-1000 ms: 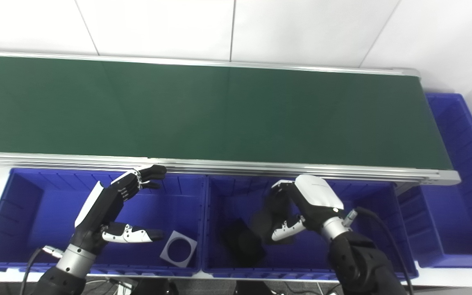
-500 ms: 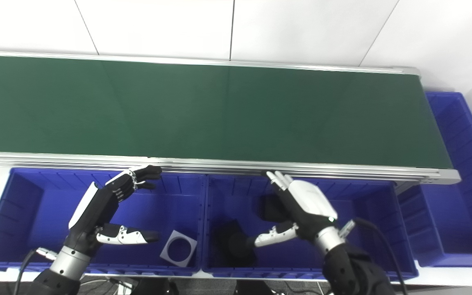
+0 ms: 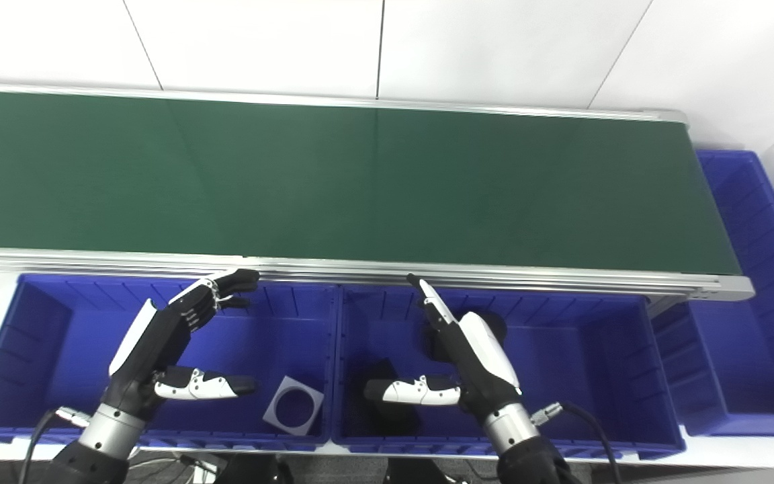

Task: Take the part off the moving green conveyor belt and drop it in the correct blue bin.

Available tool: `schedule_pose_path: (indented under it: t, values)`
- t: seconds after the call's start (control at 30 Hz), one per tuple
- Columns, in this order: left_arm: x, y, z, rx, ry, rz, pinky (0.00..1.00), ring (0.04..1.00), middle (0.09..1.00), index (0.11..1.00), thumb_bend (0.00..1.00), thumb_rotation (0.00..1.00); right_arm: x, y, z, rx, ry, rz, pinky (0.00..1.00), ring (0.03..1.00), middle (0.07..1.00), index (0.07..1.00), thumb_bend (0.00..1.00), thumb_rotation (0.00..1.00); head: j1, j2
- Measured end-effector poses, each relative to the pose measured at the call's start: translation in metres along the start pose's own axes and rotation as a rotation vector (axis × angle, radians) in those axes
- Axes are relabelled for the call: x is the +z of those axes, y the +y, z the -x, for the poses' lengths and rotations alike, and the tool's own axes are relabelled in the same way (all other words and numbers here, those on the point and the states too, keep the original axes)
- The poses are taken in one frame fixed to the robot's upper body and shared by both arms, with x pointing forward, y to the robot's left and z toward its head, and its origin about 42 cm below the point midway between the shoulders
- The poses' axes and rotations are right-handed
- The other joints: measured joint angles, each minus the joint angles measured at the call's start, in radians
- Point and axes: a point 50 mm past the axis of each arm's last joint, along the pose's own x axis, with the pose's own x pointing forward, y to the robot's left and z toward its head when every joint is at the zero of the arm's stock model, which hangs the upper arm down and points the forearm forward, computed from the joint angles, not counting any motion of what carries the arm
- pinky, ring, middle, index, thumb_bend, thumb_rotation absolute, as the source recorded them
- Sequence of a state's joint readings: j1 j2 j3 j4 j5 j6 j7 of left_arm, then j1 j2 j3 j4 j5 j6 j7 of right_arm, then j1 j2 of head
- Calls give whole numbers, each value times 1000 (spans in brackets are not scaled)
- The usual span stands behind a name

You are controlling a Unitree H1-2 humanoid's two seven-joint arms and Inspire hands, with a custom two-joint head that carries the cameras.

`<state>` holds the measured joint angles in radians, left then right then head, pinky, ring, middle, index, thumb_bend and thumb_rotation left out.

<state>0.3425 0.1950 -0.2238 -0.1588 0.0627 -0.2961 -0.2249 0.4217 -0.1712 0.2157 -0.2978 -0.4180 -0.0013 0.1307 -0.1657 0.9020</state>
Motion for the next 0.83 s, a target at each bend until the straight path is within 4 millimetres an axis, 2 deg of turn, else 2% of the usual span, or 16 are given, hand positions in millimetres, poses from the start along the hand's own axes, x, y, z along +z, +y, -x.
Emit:
schedule_pose_path:
  t: [0.03,0.1,0.13,0.2,0.23,0.33,0.43,0.47,0.5,0.63,0.67,0.83]
  values:
    - [-3,0,1,1,7,1,765,830,844,816,927,343,-2,1,0,-14,-4,-27,881,957,979,1000,905,483,0,-15]
    - [-6,0,2,3,21,2,768,832,846,817,929,347,-5,4,1,-36,7,-72,894,962,980,1000,906,479,5,-15]
    - [-7,0,2,6,22,-1,769,834,848,819,921,346,-5,5,1,-44,5,-89,915,969,981,1000,907,487,12,-38]
    - [-8,1,3,10,21,-19,772,836,851,823,917,344,-7,8,2,-51,-15,-117,923,969,980,1000,904,488,14,-47]
    - [-9,1,3,13,18,-26,780,839,854,827,908,333,-9,8,2,-58,-19,-128,914,960,975,998,904,493,23,-72]
    - [-17,-1,5,29,26,-31,778,841,857,833,892,308,-16,10,3,-75,-27,-141,884,941,967,986,912,511,35,-100]
    - [-21,-4,6,42,25,-21,780,842,858,833,890,301,-19,12,4,-83,-44,-141,878,935,964,982,915,516,35,-101]
    - [-21,-5,6,45,19,-20,766,835,856,836,890,307,-19,12,5,-88,-49,-145,877,924,949,964,926,473,46,-126]
    - [-22,-6,6,50,16,-20,772,837,856,838,892,312,-19,13,5,-94,-55,-158,882,919,942,958,933,455,46,-129]
    - [-25,-6,8,56,16,-18,769,837,855,838,890,312,-21,17,5,-121,-79,-218,870,911,937,955,918,430,51,-140]
    - [-26,-7,8,57,19,-18,768,837,855,838,890,312,-21,19,5,-123,-78,-222,864,908,936,954,912,423,51,-164]
    - [-34,-9,11,57,46,-8,801,852,860,836,902,299,-26,23,6,-144,-88,-231,838,902,934,946,919,433,45,-195]
